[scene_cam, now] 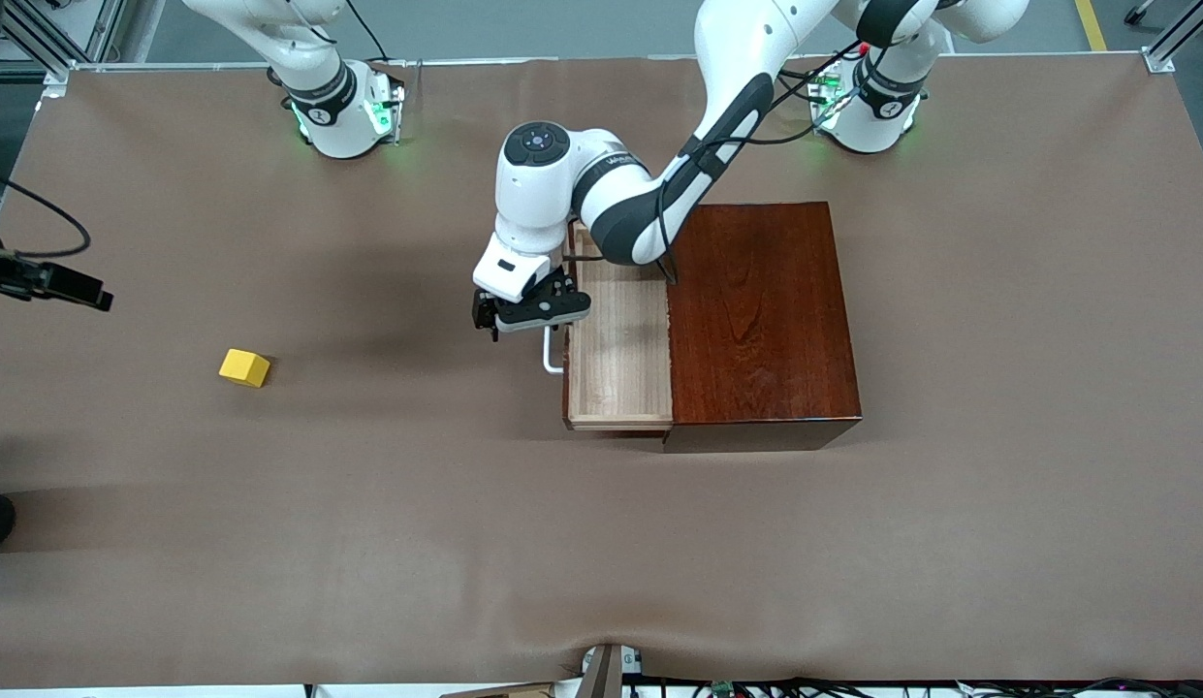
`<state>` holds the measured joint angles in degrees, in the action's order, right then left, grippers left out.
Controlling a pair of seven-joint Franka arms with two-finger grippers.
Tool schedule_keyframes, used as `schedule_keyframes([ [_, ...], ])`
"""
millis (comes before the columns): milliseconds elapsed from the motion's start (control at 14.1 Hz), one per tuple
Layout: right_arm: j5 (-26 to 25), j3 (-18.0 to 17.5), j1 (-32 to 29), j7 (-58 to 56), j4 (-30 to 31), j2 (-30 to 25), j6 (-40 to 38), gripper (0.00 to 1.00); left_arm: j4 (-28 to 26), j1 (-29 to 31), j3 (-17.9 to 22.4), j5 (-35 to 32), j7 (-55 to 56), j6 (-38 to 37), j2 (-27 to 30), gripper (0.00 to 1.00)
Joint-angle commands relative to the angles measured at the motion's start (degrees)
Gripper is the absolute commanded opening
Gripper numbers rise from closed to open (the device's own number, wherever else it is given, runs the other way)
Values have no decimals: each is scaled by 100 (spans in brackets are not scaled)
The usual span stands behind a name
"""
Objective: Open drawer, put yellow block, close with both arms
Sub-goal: 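Pull the drawer open by its handle with the left gripper, then grasp the yellow cube with the right gripper while the left gripper withdraws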
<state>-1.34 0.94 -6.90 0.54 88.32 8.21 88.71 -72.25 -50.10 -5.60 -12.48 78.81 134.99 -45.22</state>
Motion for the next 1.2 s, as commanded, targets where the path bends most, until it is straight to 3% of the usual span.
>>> schedule_keyframes([
  [0,46,-76,-102,-10,-43,241,6,100,325,18,-20,-9,109,98,-57,100],
  [353,46,-76,-233,-10,53,988,277,100,264,-52,-11,-140,47,-148,-48,100],
  [636,46,-76,-286,34,877,1016,1418,100,255,-78,-11,-185,-32,-307,-92,100],
  [1131,46,-76,-347,25,1872,1208,2755,100,237,-79,-37,-141,-76,-623,153,100],
])
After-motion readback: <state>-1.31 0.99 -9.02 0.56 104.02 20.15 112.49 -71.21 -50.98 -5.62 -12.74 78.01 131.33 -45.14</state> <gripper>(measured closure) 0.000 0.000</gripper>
